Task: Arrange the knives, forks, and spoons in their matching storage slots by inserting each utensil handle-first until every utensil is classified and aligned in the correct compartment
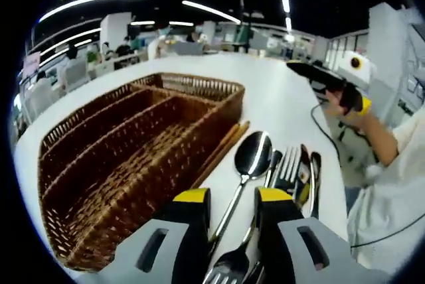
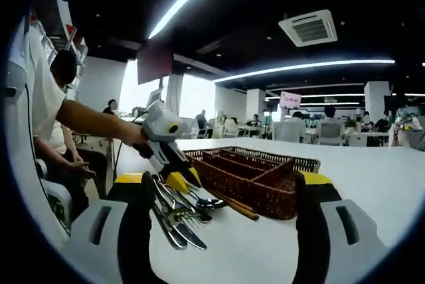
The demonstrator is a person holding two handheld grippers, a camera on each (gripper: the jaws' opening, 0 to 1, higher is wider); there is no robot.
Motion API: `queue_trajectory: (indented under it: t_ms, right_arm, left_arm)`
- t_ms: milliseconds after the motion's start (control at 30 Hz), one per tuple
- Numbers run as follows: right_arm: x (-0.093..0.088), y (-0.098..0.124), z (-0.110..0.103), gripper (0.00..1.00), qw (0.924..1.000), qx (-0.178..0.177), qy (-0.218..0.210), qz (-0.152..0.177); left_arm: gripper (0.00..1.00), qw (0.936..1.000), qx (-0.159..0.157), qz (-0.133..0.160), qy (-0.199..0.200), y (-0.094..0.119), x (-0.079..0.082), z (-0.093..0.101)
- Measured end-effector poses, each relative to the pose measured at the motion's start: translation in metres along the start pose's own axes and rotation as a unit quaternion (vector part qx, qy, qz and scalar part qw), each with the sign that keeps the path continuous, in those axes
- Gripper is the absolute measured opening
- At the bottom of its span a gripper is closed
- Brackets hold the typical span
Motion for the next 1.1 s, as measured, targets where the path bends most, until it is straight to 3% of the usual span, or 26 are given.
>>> queue_trajectory:
  t_ms: [233, 367, 400, 467, 533, 633, 767, 1100]
  right_arm:
    - [-0.003, 0.004, 0.007, 0.92, 1.0, -0.009, 0.004, -0.002]
    - [-0.005, 0.006, 0.008, 0.92, 0.9999, -0.01, 0.002, -0.002]
    - [-0.005, 0.007, 0.008, 0.92, 0.9999, -0.011, 0.001, -0.001]
    - [-0.006, 0.008, 0.009, 0.92, 0.9999, -0.012, -0.002, 0.002]
    - [-0.007, 0.008, 0.009, 0.91, 0.9999, -0.014, -0.003, 0.002]
    - [-0.01, 0.008, 0.008, 0.91, 0.9999, -0.015, -0.006, -0.001]
    - [-0.011, 0.01, 0.007, 0.91, 0.9999, -0.016, -0.007, -0.002]
    - [-0.013, 0.009, 0.003, 0.91, 0.9998, -0.016, -0.008, -0.003]
  left_arm:
    - [0.18, 0.9996, -0.019, -0.022, 0.0, -0.004, 0.001, -0.004]
    - [0.18, 0.9979, -0.047, -0.032, -0.031, -0.005, 0.002, -0.002]
    - [0.18, 0.9971, -0.05, -0.034, -0.046, -0.008, 0.003, 0.007]
    - [0.18, 0.9971, -0.051, -0.035, -0.045, -0.009, 0.004, 0.01]
    - [0.17, 0.9956, -0.062, -0.039, -0.058, -0.008, 0.005, -0.002]
    - [0.14, 0.994, -0.065, -0.035, -0.081, -0.008, 0.004, -0.005]
    - [0.12, 0.9938, -0.075, -0.026, -0.079, -0.007, 0.002, -0.005]
    - [0.04, 0.9907, -0.083, -0.044, -0.099, -0.006, 0.003, -0.006]
Point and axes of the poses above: the point that each gripper's makers call its tool centre point, and the gripper's own axes: y roughly backward along the fingers, z roughly to its right, x roughly out of its top, the point moved 6 cm from there along y, roughly backward along the fingers, and after that the axes turned 5 degrees about -y, right-handed, at the moved point
